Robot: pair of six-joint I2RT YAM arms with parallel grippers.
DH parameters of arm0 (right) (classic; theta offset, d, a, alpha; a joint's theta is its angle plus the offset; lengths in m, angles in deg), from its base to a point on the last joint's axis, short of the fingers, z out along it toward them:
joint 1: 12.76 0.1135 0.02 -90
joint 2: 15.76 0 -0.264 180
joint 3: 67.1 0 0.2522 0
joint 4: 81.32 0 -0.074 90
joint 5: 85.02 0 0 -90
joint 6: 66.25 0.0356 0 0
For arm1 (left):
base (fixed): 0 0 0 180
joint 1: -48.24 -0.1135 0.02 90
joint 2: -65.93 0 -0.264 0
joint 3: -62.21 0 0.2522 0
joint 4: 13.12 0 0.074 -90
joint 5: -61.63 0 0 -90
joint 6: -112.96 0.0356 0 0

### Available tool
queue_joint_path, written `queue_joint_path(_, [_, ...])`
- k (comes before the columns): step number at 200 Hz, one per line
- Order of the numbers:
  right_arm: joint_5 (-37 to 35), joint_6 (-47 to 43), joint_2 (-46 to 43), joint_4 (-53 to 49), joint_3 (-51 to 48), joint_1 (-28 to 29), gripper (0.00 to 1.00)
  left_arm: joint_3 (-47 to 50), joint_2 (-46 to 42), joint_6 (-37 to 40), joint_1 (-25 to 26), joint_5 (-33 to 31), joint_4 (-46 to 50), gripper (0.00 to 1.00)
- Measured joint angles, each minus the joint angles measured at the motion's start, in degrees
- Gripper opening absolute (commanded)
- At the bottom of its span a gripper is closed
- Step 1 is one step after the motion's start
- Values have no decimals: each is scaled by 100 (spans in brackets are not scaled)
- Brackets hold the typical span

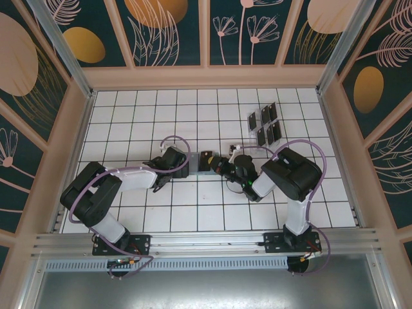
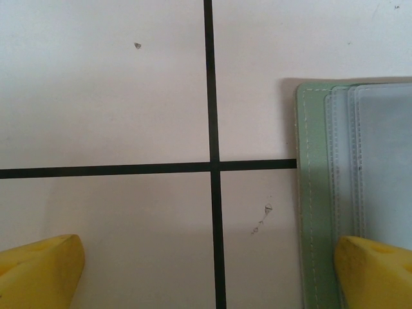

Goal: Put the credit cards into the card holder
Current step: Insert the credit card into the card slot.

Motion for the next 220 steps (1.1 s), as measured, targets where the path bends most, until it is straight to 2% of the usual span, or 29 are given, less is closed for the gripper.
queue_joint_path(220, [-2, 280, 463, 411, 103, -20, 0, 61, -7, -39, 4, -11, -98, 99])
